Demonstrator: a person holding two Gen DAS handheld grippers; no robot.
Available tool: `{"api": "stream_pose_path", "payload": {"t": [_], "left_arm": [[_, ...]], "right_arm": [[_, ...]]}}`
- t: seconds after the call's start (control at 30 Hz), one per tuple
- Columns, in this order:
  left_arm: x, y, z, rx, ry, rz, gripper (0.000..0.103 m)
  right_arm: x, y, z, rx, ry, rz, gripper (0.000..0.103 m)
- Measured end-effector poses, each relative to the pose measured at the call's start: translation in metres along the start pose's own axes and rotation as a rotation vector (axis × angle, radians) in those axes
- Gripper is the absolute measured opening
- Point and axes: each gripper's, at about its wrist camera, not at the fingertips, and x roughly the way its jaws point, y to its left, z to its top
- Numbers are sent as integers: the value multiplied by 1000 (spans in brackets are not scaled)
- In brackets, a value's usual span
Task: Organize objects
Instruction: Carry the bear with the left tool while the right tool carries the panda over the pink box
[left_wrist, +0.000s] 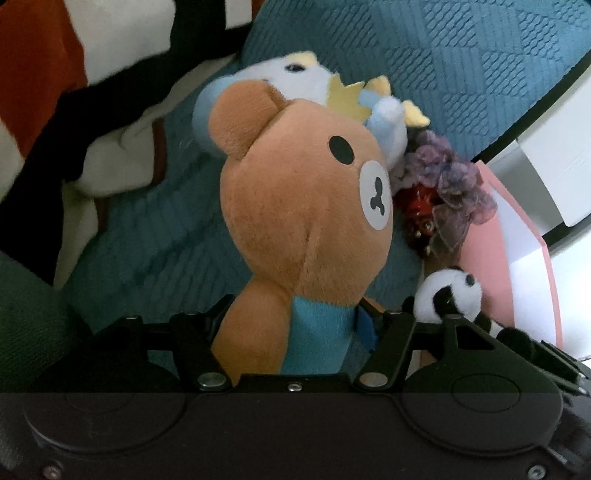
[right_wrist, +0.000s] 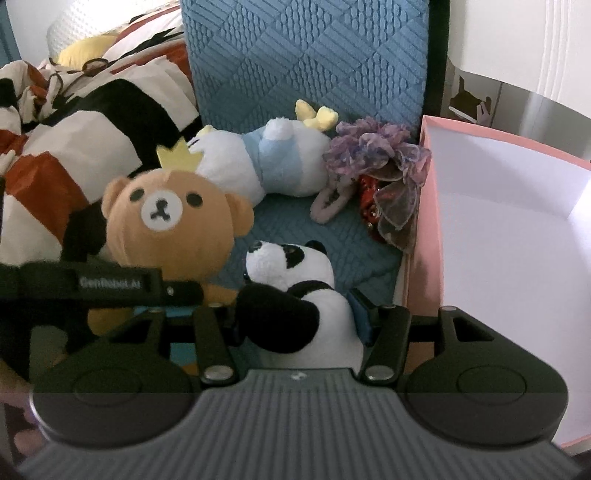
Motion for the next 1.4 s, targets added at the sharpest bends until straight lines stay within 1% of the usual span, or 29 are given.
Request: {"api": "stream_pose_path", "payload": {"t": [0.13,0.27,0.5,0.73,0.83,0.97,1.0,1.07,1.17,1.23,1.27,1.3,1.37,1.4], "left_arm": [[-1,3,0,-23,21,-8,62],[-3,0,2,-49,54,-37,61],[-17,-23,13,-30,76,-57,60],[-31,-41,36,-34,120,-88,60],[-37,-50,46,-26,123,-82,60],[-44,-63,58,-30,128,-108,60],[-46,-67,60,-27,129,-104,60],[-50,-77,63,-10,125,-97,60],[-58,-92,69,10,118,-109,60],[-63,-102,72,11,118,-129,58],[-65,-108,75,16,116,-137,55],[-68,-115,78,31,109,-148,54],[-74,-127,85,60,94,-160,53],[-76,-135,89,72,87,-165,51]], "right_arm": [[-5,0,2,13,5,9,57],[-9,-2,6,34,18,23,57],[-23,-11,16,62,19,47,57],[-43,-30,36,111,16,59,57],[-51,-37,45,119,11,57,57],[-62,-44,55,122,-6,51,57],[-64,-46,57,125,-9,50,57],[-70,-50,62,134,-14,53,57],[-78,-55,68,135,-29,49,57],[-83,-59,72,129,-38,41,57],[-85,-62,75,131,-45,37,57],[-87,-65,76,137,-47,35,57],[-93,-72,80,154,-57,35,57],[-95,-74,81,155,-62,33,57]]}}
